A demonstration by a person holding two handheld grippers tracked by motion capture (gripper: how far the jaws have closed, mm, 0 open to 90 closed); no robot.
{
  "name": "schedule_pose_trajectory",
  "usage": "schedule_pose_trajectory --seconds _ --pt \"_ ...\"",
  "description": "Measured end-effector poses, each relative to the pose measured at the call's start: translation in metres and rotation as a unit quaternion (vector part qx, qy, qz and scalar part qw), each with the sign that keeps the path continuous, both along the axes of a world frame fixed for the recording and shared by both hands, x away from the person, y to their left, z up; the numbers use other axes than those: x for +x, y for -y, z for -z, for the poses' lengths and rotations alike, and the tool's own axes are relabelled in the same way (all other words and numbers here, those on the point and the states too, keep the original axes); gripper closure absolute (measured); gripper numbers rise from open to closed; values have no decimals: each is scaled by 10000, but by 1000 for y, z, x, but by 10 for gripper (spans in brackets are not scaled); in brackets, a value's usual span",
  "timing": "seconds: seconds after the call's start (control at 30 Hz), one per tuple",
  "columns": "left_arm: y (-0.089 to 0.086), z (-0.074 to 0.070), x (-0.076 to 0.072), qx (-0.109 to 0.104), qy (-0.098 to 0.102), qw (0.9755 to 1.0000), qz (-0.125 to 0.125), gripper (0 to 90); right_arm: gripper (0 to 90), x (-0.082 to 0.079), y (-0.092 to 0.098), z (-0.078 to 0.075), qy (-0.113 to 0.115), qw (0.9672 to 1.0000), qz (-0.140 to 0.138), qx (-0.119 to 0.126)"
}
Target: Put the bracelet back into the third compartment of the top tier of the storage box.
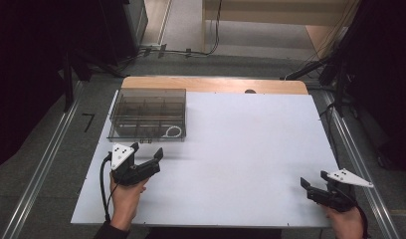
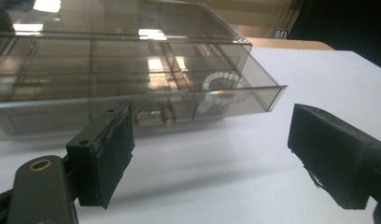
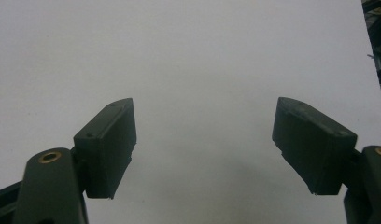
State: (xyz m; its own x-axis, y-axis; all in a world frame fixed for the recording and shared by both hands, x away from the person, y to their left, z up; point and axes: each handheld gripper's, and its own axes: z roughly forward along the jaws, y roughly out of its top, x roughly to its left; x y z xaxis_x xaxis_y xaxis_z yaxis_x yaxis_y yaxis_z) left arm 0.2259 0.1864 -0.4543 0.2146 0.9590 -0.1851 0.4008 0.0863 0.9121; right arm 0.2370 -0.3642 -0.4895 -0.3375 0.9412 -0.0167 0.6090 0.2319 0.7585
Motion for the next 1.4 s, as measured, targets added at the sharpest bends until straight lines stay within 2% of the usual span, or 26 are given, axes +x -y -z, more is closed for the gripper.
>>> schedule_pose_trajectory --seconds 0.5,0.83,1.4 --pt "-19 11 -21 54 -175 9998 -95 146 202 0 0 0 -8 10000 -13 -23" --pt "-25 17 -32 160 -263 9995 -108 147 202 0 0 0 -14 10000 -21 -38" --pt "-32 21 -49 208 -337 9992 -113 147 202 0 -1 0 -28 10000 -7 -42"
